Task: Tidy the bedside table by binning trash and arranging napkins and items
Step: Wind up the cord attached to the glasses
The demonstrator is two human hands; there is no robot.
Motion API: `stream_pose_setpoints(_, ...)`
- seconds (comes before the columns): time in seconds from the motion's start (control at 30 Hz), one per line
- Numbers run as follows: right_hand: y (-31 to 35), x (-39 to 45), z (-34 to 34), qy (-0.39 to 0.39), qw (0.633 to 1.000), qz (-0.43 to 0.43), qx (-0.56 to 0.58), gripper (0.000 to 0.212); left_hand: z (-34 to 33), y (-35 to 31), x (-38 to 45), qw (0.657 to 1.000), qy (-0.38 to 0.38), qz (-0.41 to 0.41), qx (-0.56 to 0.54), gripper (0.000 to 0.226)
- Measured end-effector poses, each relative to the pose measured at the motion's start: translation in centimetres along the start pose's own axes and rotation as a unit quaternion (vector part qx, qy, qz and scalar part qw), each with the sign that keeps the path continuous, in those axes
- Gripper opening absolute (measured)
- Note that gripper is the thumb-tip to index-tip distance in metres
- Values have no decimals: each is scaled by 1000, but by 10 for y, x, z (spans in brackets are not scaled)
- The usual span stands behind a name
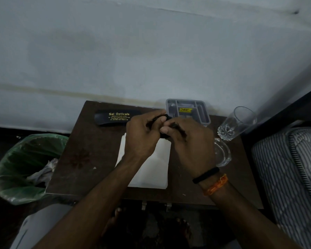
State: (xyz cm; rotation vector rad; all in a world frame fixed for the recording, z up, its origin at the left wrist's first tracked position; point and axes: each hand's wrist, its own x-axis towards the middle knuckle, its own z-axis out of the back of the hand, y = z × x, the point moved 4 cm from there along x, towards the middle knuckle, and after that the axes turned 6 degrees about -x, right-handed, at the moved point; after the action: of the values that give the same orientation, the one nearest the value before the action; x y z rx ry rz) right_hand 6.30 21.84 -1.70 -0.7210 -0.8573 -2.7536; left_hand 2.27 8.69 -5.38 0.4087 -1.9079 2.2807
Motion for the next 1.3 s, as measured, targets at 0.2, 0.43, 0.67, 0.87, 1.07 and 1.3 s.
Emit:
stream_pose_setpoints(0.2, -11, 5, 15, -53, 977, -77, 193, 7, 0, -14, 3, 987, 80, -101, 100, 28)
stream_pose_setpoints(0.43, -38, 16, 29, -116, 939, -153, 285, 20, -16, -7, -2, 962, 264, -49, 47, 39)
stream_pose_setpoints(0.67, -72, 9, 13, -92, 925, -244, 276, 17, -19, -1, -4, 954, 255, 94, -129, 35)
stream_pose_setpoints(0.87, -63, 11, 2, 44, 978, -156, 133, 25, -10, 3, 1, 962, 192, 111, -161, 33)
stream_pose_setpoints(1.07, -51, 15, 5, 66, 997, -28, -36, 20, -7, 5, 4, 956, 179, 123, -197, 31)
stream_pose_setpoints(1.3, -56, 13, -6, 146, 960, -133, 200, 21, -13, 4, -3, 976, 202, 35, -80, 29)
